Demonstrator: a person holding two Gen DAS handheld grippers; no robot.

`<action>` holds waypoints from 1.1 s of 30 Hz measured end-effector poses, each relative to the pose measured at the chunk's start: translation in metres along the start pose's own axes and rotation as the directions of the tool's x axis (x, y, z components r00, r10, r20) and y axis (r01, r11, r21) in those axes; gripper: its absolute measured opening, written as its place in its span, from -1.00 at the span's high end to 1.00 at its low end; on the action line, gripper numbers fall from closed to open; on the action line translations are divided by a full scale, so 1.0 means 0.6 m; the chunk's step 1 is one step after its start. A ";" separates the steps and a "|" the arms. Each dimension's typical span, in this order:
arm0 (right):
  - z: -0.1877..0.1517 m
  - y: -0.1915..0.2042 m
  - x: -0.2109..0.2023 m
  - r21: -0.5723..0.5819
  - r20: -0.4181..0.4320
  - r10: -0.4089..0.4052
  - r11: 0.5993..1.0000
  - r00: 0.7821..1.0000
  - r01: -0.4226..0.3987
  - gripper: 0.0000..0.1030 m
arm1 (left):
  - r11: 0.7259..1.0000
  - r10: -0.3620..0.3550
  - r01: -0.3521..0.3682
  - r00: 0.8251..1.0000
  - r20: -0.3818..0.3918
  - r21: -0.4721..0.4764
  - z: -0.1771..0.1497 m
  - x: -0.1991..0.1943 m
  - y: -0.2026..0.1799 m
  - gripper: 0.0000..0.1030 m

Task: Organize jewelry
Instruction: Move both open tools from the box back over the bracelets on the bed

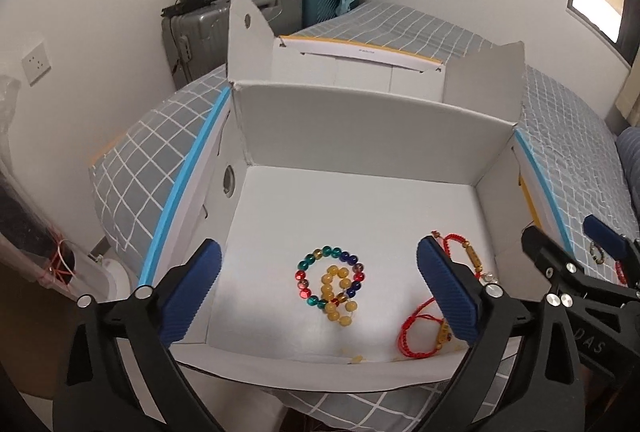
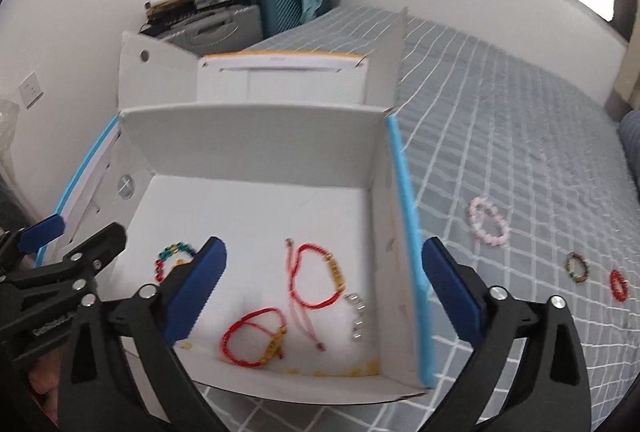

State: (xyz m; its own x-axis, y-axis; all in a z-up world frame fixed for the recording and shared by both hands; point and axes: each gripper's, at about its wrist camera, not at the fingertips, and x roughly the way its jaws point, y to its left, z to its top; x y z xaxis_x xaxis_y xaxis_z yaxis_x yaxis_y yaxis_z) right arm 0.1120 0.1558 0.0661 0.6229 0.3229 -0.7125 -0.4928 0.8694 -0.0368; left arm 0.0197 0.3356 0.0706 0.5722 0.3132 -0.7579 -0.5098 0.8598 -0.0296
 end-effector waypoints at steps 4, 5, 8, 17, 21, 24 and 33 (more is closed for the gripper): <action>0.001 -0.029 -0.015 0.016 0.037 -0.055 0.998 0.998 0.054 -0.85 | 1.000 -0.018 0.018 1.000 0.016 0.017 0.006 -0.011 -0.016 -0.89; 0.002 -0.036 -0.017 0.023 0.039 -0.057 0.998 0.998 0.056 -0.85 | 1.000 -0.022 0.021 1.000 0.018 0.021 0.008 -0.013 -0.022 -0.89; 0.003 -0.069 -0.023 0.044 0.041 -0.073 0.996 0.996 0.072 -0.85 | 0.999 -0.035 0.034 0.999 0.031 0.038 0.013 -0.018 -0.041 -0.89; -0.012 -0.190 -0.038 0.137 0.027 -0.150 0.980 0.988 0.145 -0.85 | 0.983 -0.136 0.128 0.989 0.054 0.135 0.026 -0.023 -0.144 -0.89; -0.025 -0.254 -0.045 0.197 0.014 -0.186 0.964 0.982 0.179 -0.85 | 0.971 -0.175 0.164 0.984 0.046 0.174 0.028 -0.019 -0.192 -0.89; -0.035 -0.300 -0.049 0.228 -0.001 -0.213 0.951 0.977 0.208 -0.85 | 0.958 -0.206 0.193 0.978 0.038 0.213 0.027 -0.018 -0.238 -0.89; -0.056 -0.416 -0.062 0.271 -0.042 -0.289 0.918 0.956 0.289 -0.85 | 0.909 -0.290 0.266 0.957 0.030 0.321 0.031 -0.031 -0.379 -0.89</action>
State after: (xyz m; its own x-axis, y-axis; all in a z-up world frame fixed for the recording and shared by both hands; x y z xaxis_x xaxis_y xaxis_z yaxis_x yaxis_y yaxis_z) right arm 0.1915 -0.0859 0.0782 0.7128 0.0422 -0.7001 -0.1077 0.9929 -0.0497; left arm 0.1369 0.1415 0.1035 0.7147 0.0623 -0.6967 -0.1054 0.9942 -0.0192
